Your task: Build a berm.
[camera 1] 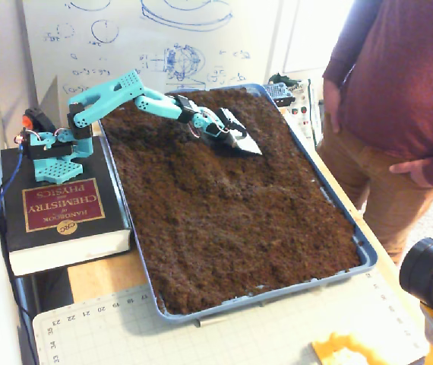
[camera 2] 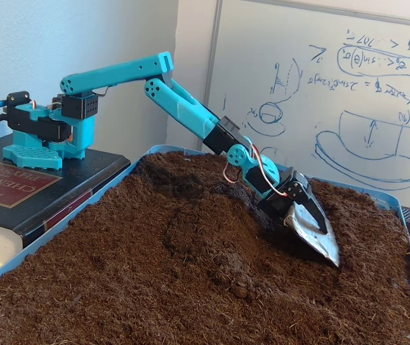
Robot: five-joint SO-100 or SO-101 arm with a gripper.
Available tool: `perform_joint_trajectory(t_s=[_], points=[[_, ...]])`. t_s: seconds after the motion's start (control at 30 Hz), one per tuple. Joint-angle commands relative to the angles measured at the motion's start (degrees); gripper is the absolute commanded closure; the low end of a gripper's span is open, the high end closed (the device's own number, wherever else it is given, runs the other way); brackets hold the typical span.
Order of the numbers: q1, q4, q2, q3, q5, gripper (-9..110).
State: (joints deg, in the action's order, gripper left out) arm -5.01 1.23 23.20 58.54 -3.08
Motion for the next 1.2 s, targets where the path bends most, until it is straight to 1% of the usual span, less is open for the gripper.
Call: perform_joint_trajectory(t_s=[0.0, 0.2, 0.4, 0.63, 0.87, 1.0, 1.17], points=[[-0.09, 0.18, 9.23, 8.88, -0.26, 101], [-0.18, 0.18, 23.55, 27.77, -0.26, 101], [-0.18, 0.26, 34.37, 41.31, -0.35, 101], [-0.18, 0.26, 43.95, 51.86, -0.26, 101], [0.00, 0.00, 53.70, 57.74, 0.53, 101], [2.29, -5.89, 60.56, 58.80, 0.18, 101], [7.12, -20.21, 68.12, 51.68, -0.35, 101]])
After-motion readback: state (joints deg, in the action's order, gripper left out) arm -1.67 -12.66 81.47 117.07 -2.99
